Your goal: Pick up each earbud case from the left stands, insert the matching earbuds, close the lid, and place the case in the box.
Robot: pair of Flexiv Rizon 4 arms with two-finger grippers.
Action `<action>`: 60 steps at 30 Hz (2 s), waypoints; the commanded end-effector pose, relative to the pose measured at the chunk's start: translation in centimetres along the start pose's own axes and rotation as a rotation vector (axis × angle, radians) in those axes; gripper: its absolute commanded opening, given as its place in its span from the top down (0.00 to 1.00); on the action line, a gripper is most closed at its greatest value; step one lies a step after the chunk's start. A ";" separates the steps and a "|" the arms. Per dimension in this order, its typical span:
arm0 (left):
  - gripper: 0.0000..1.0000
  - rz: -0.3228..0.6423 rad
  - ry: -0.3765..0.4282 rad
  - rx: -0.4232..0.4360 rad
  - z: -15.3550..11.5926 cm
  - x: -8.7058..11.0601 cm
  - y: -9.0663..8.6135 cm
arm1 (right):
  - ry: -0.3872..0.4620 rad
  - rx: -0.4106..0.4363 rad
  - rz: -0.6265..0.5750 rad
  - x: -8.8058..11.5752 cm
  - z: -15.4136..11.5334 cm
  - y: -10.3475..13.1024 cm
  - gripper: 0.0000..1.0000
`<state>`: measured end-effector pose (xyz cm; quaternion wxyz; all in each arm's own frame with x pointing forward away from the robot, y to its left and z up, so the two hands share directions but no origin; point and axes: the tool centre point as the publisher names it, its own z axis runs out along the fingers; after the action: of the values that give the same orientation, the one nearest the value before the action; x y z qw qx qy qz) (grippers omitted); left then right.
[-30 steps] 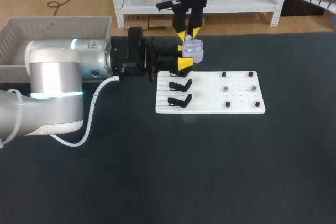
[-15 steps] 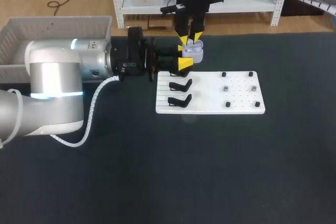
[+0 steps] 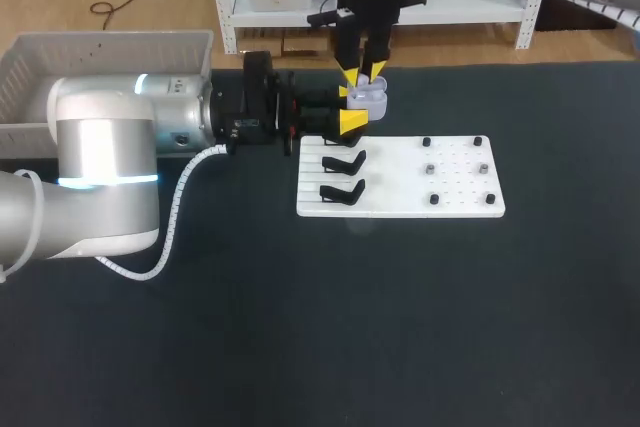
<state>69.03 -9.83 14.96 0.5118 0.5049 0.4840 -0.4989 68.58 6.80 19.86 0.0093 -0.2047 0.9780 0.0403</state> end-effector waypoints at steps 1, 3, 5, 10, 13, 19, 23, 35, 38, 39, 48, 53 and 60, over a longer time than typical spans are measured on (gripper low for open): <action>1.00 0.003 -0.001 -0.006 0.0 0.1 -0.1 | 0.004 0.000 0.000 0.0 0.3 0.1 1.00; 1.00 0.003 -0.001 -0.006 0.0 0.1 -0.1 | 0.007 0.000 -0.001 0.0 0.4 0.1 1.00; 1.00 0.003 -0.001 -0.006 0.0 0.1 -0.1 | 0.008 0.002 -0.001 -0.1 0.4 0.1 1.00; 1.00 0.003 -0.001 -0.006 0.0 0.1 -0.1 | 0.008 0.007 0.001 -0.1 0.4 0.1 1.00; 1.00 0.003 -0.001 -0.006 0.0 0.1 -0.1 | 0.009 0.009 0.002 -0.2 0.5 0.1 1.00; 1.00 0.003 -0.001 -0.006 0.0 0.1 -0.1 | 0.009 0.011 0.002 -0.3 0.6 0.0 1.00; 1.00 0.003 -0.001 -0.006 0.0 0.1 -0.1 | 0.009 0.009 0.001 -0.3 0.7 0.0 1.00; 1.00 0.003 -0.001 -0.006 0.0 0.1 -0.1 | 0.008 0.015 -0.021 -0.1 1.2 -0.1 1.00; 1.00 0.003 -0.001 -0.006 0.0 0.1 -0.1 | -0.001 0.013 -0.039 0.0 1.3 0.1 1.00; 1.00 0.003 -0.001 -0.006 0.0 0.1 -0.1 | -0.002 0.012 -0.041 0.0 1.4 0.1 1.00; 1.00 0.003 -0.001 -0.006 0.0 0.1 -0.1 | -0.010 0.004 -0.054 0.2 1.9 0.2 1.00; 1.00 0.003 -0.001 -0.006 0.0 0.1 -0.1 | -0.019 0.005 -0.057 0.1 1.8 0.1 1.00; 1.00 0.003 -0.001 -0.006 0.0 0.1 -0.1 | -0.040 0.010 -0.064 0.4 0.6 0.3 0.00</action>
<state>69.07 -9.78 14.96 0.5120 0.5045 0.4845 -0.4986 68.78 7.34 18.74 0.0236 -0.2360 0.9707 0.0391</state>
